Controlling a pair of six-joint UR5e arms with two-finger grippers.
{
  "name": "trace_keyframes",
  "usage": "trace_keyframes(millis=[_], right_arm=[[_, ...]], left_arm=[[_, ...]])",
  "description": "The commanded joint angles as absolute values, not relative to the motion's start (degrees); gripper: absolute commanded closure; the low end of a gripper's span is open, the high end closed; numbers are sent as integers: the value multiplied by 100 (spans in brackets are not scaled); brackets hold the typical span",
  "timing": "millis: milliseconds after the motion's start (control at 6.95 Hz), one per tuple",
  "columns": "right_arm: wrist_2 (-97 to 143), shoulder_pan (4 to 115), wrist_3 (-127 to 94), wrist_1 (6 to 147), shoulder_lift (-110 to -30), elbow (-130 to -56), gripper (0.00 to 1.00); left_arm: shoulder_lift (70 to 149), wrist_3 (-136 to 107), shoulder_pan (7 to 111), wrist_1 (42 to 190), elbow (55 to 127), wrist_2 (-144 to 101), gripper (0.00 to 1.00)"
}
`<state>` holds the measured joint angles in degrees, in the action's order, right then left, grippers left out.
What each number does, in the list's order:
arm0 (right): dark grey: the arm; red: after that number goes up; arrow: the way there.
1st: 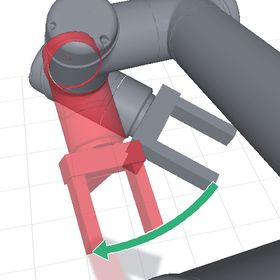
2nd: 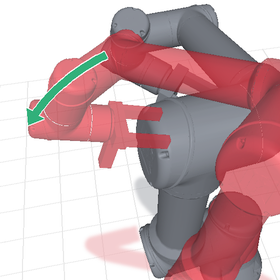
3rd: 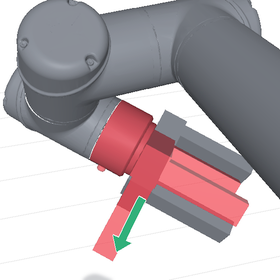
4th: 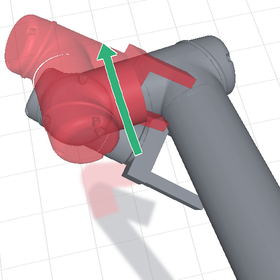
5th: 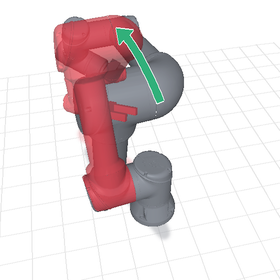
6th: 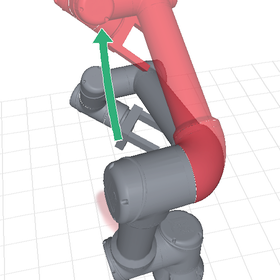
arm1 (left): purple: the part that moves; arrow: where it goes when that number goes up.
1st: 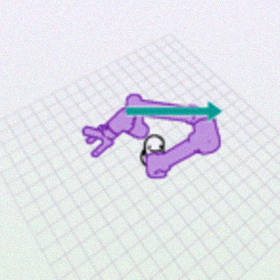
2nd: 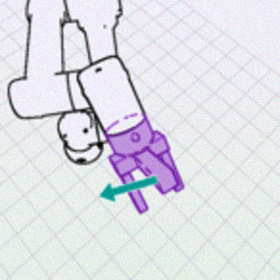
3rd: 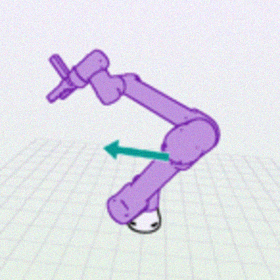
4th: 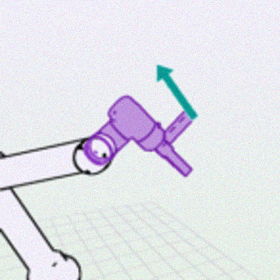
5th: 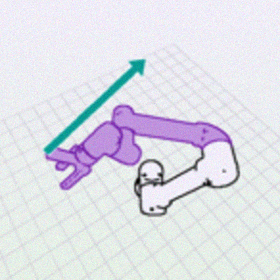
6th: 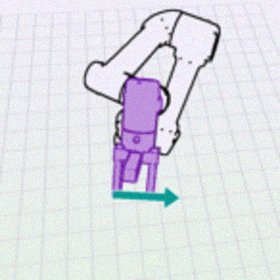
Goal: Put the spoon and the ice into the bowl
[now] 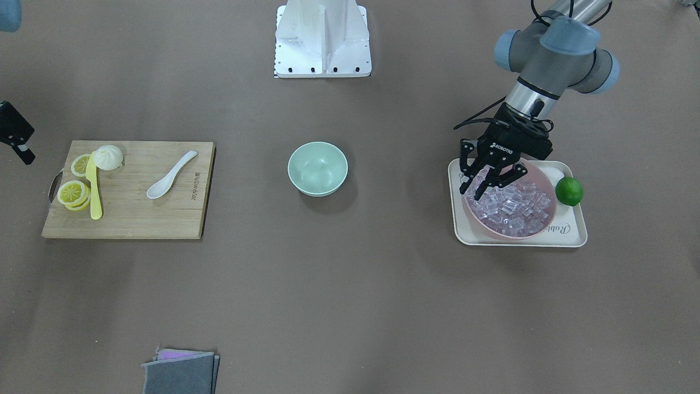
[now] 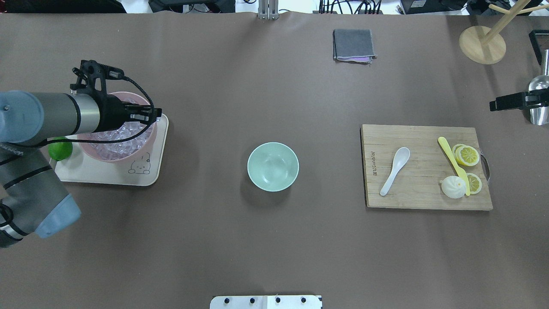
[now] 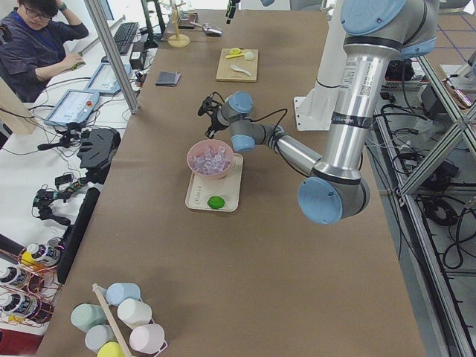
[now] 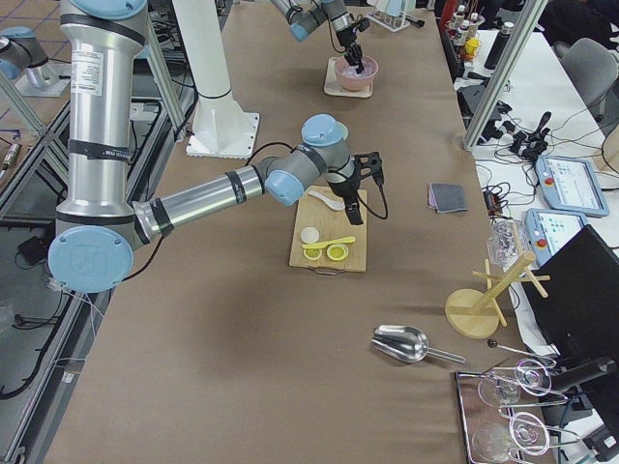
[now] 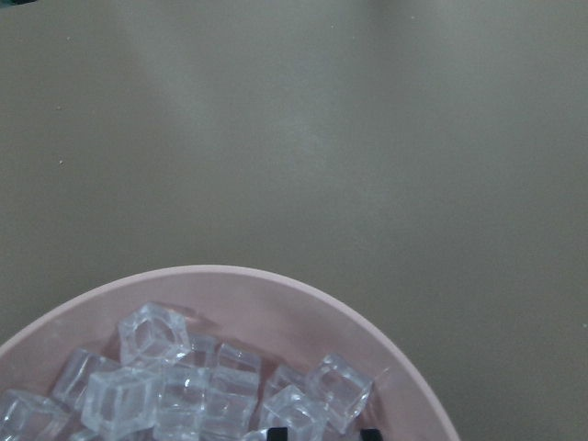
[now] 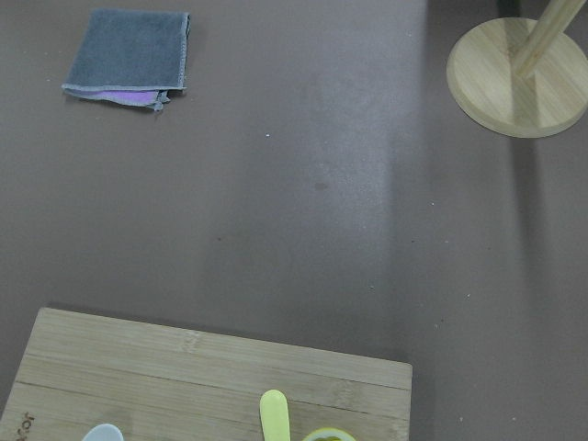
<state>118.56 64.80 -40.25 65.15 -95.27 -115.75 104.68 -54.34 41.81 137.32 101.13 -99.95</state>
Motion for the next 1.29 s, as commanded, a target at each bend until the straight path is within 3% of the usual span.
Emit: trace_keyframes(millis=[0, 288, 863, 1007, 1151], right_arm=[[11856, 6469, -4025, 6504, -9527, -11575, 0], [11848, 6460, -4025, 6513, -9527, -11575, 0], [11848, 6451, -4025, 6513, -9536, -11575, 0], [11813, 6442, -4025, 6513, -9536, -11575, 0], [11804, 6434, -4025, 6513, -9527, -11575, 0]], left_arm=[[11054, -6517, 3844, 13711, 10081, -9593, 100], [11528, -6705, 2834, 13676, 9811, -8372, 100], [12076, -6926, 1777, 13667, 9308, -7349, 100], [12076, -6926, 1741, 13676, 9264, -7322, 82], [12076, -6900, 1740, 13684, 9211, -7330, 35]])
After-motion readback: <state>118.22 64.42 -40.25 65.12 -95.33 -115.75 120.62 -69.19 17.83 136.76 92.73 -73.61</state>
